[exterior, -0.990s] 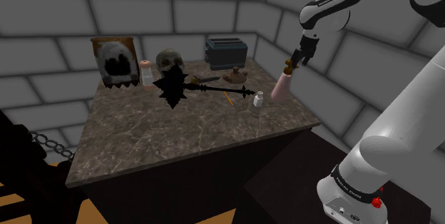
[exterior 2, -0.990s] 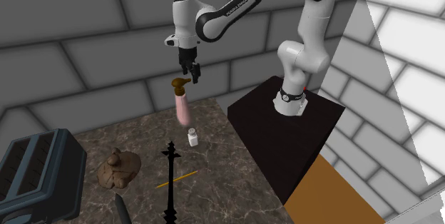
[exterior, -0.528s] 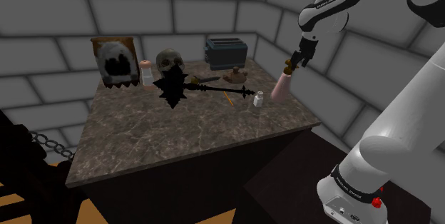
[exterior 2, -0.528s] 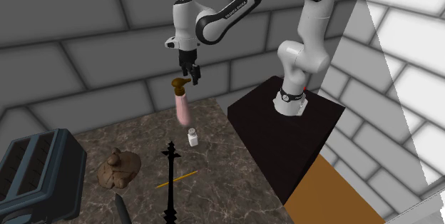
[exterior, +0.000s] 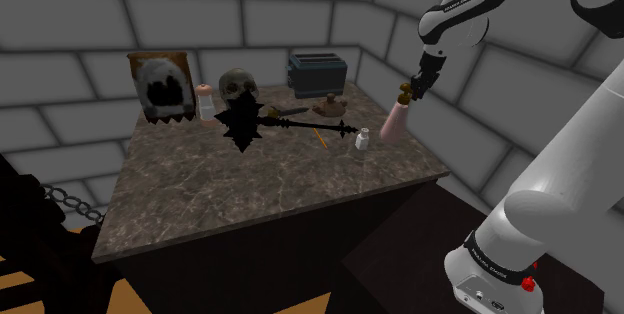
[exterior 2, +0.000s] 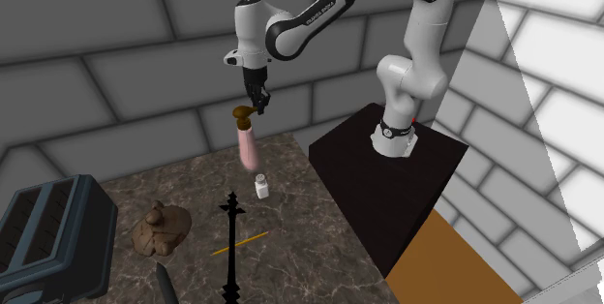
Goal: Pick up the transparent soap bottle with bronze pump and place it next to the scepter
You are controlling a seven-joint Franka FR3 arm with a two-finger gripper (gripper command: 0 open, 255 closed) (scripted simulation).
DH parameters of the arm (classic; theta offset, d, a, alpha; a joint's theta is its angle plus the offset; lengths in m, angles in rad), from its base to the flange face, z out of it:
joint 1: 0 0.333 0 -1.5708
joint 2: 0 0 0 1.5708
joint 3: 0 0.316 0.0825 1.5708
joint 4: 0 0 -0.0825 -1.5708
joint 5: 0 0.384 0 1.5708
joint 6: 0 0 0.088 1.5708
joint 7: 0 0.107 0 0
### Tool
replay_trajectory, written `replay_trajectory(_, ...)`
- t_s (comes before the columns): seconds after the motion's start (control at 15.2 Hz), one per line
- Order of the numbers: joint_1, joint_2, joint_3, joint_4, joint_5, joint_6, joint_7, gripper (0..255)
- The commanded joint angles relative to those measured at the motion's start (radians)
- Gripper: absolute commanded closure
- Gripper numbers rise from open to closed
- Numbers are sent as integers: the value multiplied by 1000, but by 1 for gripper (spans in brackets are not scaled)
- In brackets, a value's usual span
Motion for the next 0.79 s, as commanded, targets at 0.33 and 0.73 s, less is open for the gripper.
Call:
replay_trajectory(0.33, 1, -12, 1, 15, -8, -26, 6, 255)
replay_trajectory(0.73, 2, -44, 6, 67, -27, -106, 21, 255)
